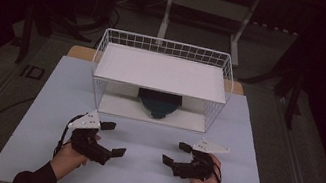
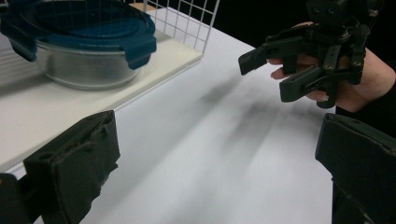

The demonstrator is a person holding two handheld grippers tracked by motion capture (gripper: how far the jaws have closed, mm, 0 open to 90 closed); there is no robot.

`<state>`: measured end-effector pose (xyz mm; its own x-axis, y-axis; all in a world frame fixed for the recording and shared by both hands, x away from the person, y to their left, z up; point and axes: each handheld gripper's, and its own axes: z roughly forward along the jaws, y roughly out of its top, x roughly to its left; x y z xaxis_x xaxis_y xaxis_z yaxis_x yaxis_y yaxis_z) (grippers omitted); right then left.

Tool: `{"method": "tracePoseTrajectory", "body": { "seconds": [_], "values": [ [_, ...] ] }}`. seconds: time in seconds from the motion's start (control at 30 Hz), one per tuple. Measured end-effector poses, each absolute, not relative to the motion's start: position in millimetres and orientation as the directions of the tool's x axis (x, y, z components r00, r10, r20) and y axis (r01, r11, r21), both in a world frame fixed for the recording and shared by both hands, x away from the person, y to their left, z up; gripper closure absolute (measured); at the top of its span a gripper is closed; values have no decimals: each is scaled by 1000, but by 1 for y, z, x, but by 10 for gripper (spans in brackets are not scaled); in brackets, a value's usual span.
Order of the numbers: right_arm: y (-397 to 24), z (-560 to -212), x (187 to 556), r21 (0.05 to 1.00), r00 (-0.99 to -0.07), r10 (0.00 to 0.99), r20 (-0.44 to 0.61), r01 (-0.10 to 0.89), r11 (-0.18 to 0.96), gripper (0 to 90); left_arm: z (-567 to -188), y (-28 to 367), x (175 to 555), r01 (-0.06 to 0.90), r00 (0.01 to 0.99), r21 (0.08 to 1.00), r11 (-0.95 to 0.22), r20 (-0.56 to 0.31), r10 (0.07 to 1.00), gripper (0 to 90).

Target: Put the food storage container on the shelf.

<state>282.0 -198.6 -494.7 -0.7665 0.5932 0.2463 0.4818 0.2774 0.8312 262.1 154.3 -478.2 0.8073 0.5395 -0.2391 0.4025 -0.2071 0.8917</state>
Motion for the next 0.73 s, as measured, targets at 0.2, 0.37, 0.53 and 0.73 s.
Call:
{"method": "tracePoseTrajectory", "body": {
  "seconds": [0.2, 0.37, 0.53, 0.73],
  "values": [
    [-210, -503, 269, 821, -765, 601, 231, 485, 302, 148, -481, 154, 258, 398, 812, 892, -215, -234, 535, 0],
    [-221, -505, 265, 826, -756, 610, 238, 488, 282, 151, -484, 153, 257, 392, 817, 892, -226, -225, 531, 0],
    [-230, -508, 266, 823, -737, 633, 238, 499, 272, 154, -485, 151, 256, 380, 824, 892, -243, -207, 528, 0],
    [-232, -510, 268, 823, -732, 638, 240, 502, 266, 154, -484, 149, 255, 371, 830, 895, -248, -200, 521, 0]
  ]
}}
